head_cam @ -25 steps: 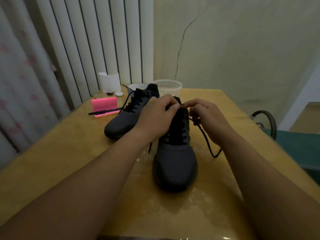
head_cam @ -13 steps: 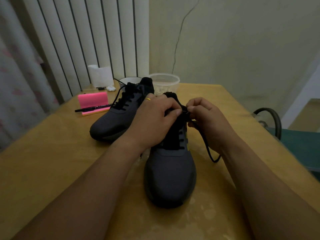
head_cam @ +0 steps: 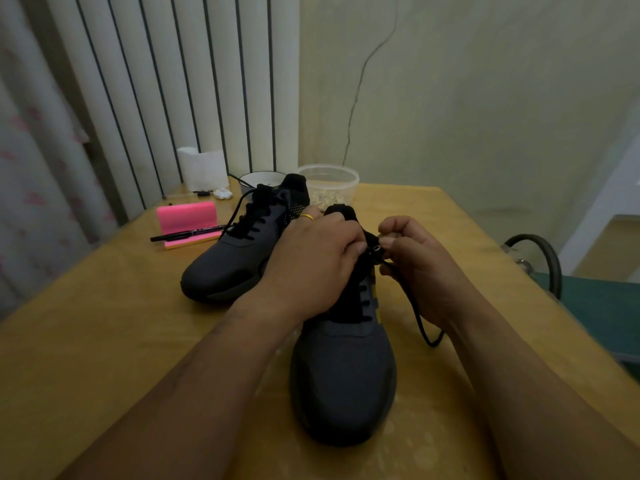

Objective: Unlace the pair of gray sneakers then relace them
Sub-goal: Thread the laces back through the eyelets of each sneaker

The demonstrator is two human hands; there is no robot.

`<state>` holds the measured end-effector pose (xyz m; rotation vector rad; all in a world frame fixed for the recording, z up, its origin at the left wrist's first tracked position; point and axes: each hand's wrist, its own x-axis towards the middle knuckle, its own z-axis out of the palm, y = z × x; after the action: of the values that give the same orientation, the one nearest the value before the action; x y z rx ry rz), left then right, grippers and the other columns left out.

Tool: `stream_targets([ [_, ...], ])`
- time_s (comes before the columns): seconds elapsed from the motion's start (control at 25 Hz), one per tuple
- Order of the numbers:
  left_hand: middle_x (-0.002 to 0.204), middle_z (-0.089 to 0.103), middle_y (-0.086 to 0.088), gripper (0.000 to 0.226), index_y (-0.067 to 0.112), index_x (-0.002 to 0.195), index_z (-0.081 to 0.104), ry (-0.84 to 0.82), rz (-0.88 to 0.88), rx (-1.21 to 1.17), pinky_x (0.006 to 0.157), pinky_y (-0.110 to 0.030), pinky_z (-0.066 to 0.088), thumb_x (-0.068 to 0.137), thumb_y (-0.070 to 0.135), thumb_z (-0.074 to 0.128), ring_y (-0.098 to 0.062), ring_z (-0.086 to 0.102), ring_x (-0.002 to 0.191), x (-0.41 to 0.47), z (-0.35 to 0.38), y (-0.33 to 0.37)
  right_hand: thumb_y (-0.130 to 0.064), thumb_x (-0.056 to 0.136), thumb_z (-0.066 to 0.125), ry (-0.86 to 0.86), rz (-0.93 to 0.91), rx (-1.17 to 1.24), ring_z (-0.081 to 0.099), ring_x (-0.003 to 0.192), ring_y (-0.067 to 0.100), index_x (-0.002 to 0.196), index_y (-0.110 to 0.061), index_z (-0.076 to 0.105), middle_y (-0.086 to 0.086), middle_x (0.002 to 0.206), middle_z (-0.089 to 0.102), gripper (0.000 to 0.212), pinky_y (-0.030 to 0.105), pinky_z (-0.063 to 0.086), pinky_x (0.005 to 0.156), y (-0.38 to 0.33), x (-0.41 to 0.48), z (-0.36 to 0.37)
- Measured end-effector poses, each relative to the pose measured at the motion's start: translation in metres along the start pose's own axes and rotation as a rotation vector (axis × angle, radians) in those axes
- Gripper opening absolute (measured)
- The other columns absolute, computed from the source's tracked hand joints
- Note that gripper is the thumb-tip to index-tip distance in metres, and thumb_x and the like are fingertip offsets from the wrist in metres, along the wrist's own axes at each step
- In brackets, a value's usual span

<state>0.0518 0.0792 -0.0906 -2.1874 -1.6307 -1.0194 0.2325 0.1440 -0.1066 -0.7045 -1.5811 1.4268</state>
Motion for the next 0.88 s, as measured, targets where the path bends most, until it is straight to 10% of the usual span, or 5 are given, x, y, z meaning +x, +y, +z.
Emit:
stream_targets([
  [0.88,0.089,0.062,0.007,0.015,0.027,0.100,0.076,0.080,-0.066,-0.033,0.077,-0.044,0.045,0.101,0.037,0.064,-0.022,0.047,0.091,-0.001,0.007,-0.001,-0.017,0.106,0.059,0.066,-0.037,-0.240,0.068,0.085,0.013,0.100,-0.007,0.065,0.004,0.091,0.069,0.013,0.028,0.059,0.078,-0.010,-0.013,0.002],
])
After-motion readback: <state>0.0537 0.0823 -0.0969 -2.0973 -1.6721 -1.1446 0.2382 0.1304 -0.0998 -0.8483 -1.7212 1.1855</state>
